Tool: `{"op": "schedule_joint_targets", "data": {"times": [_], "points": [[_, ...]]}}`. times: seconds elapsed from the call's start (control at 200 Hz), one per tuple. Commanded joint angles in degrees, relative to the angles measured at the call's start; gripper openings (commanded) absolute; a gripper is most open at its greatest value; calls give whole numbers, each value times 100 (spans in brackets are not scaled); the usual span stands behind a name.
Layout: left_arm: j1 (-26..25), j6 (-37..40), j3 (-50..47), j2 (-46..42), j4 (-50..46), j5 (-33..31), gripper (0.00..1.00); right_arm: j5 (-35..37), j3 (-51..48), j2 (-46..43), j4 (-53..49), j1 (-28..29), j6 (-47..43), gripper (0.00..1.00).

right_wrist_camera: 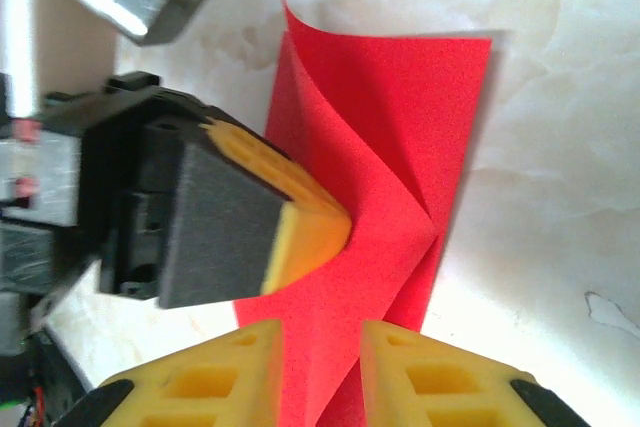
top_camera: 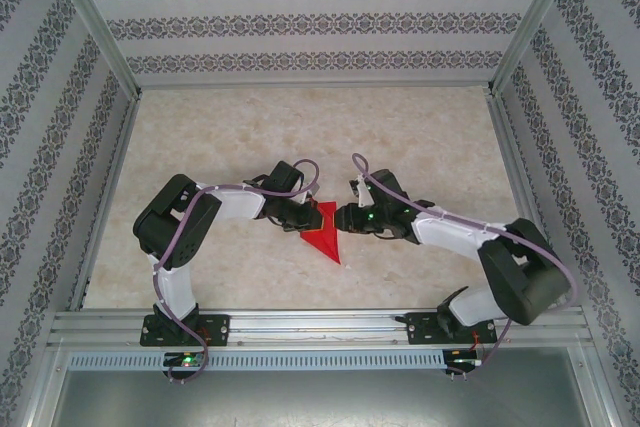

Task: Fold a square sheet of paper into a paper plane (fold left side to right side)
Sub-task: Fourth fold the wing at the center of the table.

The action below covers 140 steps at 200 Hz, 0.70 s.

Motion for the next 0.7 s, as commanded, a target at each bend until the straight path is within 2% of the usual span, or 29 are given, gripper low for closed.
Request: {"op": "schedule_joint_targets", "data": {"times": [0.0, 0.135, 0.275, 0.385, 0.695], "points": [[-35, 142, -60, 211, -423, -437, 0, -320, -282, -378, -163, -9, 246, 23], [-35, 154, -38, 206, -438, -446, 0, -817, -536, -611, 146, 281, 718, 12], [-36, 163, -16, 208, -452, -468, 0, -1141, -602, -455, 463, 649, 1076, 3], [-34, 163, -19, 208, -455, -472, 0, -1071, -547, -253, 498, 851, 1138, 1], [-34, 163, -11, 208, -468, -464, 0, -805, -583, 164, 539, 869, 1139, 0]]}}
